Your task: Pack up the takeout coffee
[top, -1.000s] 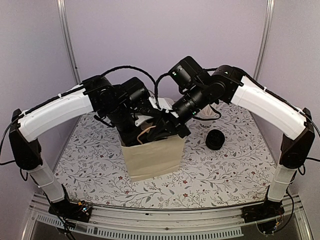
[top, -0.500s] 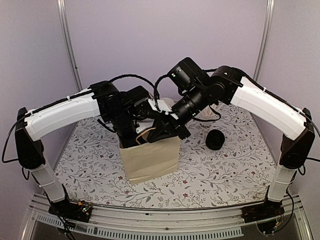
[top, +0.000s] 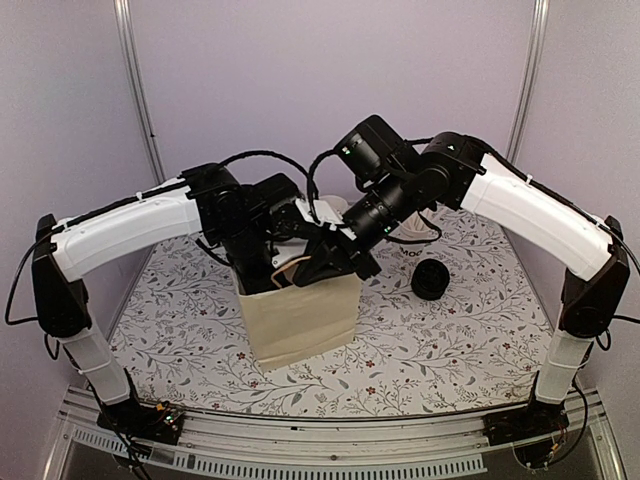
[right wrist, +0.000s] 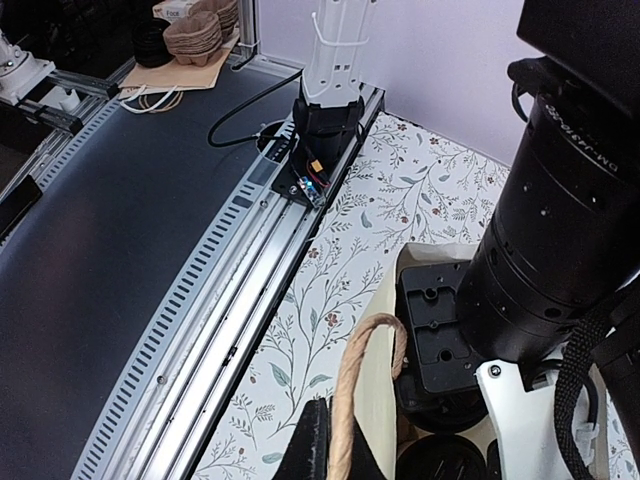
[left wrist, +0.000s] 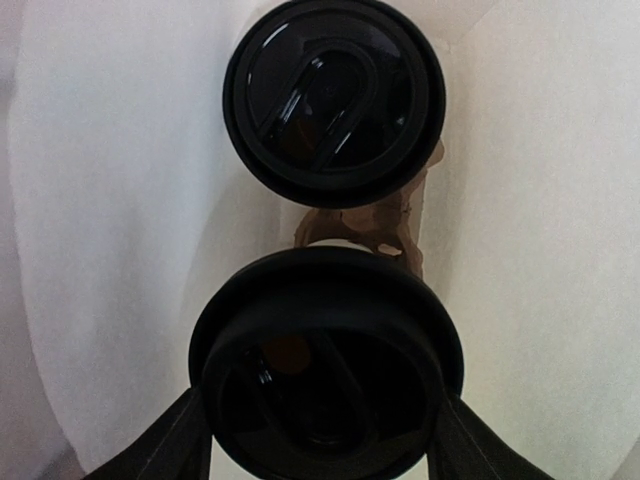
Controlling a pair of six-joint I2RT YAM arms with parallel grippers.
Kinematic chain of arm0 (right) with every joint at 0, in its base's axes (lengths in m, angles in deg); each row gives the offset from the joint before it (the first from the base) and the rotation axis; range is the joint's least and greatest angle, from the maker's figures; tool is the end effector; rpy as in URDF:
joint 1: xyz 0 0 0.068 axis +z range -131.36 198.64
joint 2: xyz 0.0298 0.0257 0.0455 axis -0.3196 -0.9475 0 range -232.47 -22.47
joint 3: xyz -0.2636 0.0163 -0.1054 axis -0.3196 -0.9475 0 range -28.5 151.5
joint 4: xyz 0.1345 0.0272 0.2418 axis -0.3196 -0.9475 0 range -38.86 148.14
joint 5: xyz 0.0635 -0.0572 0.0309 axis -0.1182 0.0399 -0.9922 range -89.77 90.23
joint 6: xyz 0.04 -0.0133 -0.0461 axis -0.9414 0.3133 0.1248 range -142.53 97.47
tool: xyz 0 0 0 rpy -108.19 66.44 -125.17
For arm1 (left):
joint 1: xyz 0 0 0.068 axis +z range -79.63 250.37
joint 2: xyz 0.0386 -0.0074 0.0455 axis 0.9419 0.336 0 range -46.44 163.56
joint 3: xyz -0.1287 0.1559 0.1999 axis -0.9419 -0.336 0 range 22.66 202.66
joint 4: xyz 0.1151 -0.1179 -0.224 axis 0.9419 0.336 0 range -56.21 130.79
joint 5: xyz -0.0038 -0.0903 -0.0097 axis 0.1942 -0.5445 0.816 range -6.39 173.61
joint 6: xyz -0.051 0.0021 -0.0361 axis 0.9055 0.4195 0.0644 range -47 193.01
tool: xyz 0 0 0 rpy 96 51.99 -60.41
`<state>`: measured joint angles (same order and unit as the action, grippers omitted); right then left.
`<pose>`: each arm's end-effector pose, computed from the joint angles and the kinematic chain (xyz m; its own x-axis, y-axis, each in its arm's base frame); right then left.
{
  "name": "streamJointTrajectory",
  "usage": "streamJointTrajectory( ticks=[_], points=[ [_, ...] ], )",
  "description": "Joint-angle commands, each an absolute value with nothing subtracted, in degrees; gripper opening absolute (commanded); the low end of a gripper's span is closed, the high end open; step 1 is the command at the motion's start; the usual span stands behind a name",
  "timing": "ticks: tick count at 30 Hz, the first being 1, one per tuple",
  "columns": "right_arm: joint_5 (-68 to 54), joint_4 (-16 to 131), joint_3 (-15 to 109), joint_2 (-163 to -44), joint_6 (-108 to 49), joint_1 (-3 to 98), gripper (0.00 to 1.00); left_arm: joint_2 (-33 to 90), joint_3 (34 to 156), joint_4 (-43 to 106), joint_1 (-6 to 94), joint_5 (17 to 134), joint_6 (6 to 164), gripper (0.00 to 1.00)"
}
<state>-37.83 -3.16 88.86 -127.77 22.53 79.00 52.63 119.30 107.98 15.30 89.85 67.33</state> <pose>0.1773 0.3707 0.4087 0.3608 -0.4930 -0.7917 -0.8891 -0.4381 -0.1324 0.2083 -0.2894 0.3166 -0.4752 0.8520 -0.2198 0.8517 0.5081 0.1282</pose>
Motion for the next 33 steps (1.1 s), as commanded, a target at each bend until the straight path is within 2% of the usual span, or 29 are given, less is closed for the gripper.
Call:
streamJointTrajectory(
  ticks=[1, 12, 19, 25, 31, 33],
  points=[
    [-37.88, -3.21, 88.74, -128.77, 23.0, 79.47, 0.03, 50.82, 120.49, 107.03, 15.53, 90.05, 68.01, 0.71],
    [-34.98, -1.42, 89.16, -129.63, 21.46, 79.46, 0.06, 43.98, 129.54, 104.88, 14.9, 87.75, 67.55, 0.77],
    [-33.07, -0.76, 90.51, -130.4, 20.31, 79.46, 0.19, 41.93, 131.15, 104.68, 14.7, 89.48, 66.8, 0.79],
    [-31.8, -1.82, 92.06, -129.9, 20.57, 79.46, 0.44, 40.29, 132.38, 104.29, 14.73, 90.4, 66.29, 0.79],
    [-29.57, -2.16, 92.43, -129.02, 21.08, 79.46, 0.48, 39.35, 131.92, 104.67, 14.72, 87.84, 65.62, 0.75],
    [-29.36, -2.76, 92.37, -128.76, 21.45, 79.47, 0.53, 39.38, 130.75, 104.92, 14.73, 87.47, 65.6, 0.75]
  ],
)
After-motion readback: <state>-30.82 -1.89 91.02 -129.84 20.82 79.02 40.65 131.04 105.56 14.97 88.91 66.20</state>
